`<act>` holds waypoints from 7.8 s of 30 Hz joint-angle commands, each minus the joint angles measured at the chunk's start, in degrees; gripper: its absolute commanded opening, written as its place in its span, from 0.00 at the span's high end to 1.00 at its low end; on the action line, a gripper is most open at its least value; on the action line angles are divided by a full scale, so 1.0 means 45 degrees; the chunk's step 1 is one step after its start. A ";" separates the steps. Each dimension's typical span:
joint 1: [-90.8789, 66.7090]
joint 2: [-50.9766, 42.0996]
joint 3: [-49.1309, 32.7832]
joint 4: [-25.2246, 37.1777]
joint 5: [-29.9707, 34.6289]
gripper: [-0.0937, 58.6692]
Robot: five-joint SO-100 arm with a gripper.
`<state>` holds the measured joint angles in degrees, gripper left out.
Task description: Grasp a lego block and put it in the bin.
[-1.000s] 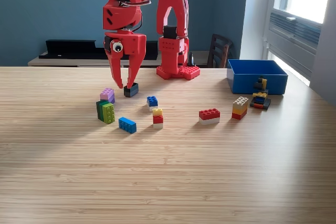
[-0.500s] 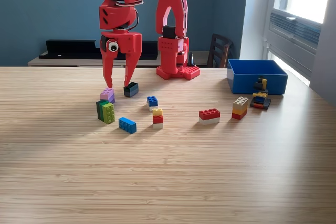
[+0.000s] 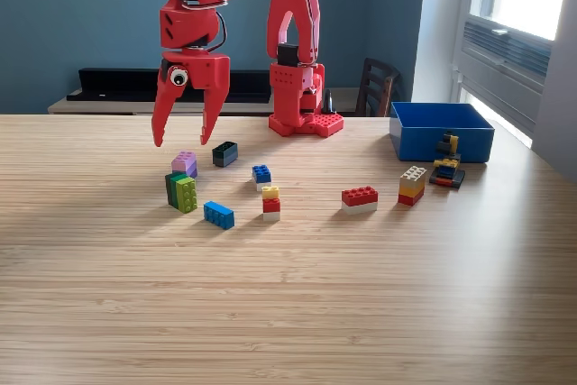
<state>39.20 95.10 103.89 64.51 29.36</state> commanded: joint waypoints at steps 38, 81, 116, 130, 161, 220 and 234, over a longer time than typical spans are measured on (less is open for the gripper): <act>0.0527 0.1250 0.3633 -0.5840 0.0449 0.75; -1.1992 0.1250 -0.6035 0.6055 -0.5684 1.00; -2.4590 0.1035 -0.3789 0.6523 -0.6973 0.58; -2.1797 0.1035 -0.4375 0.6504 -0.6836 0.50; -1.4863 0.1035 -0.6035 0.6152 -0.5605 0.57; -1.6816 -0.0762 -0.3008 0.3281 -1.1426 0.36; -1.7227 -0.5977 -0.5996 0.3340 -1.0605 0.38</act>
<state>-37.09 68.91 82.18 79.10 -18.98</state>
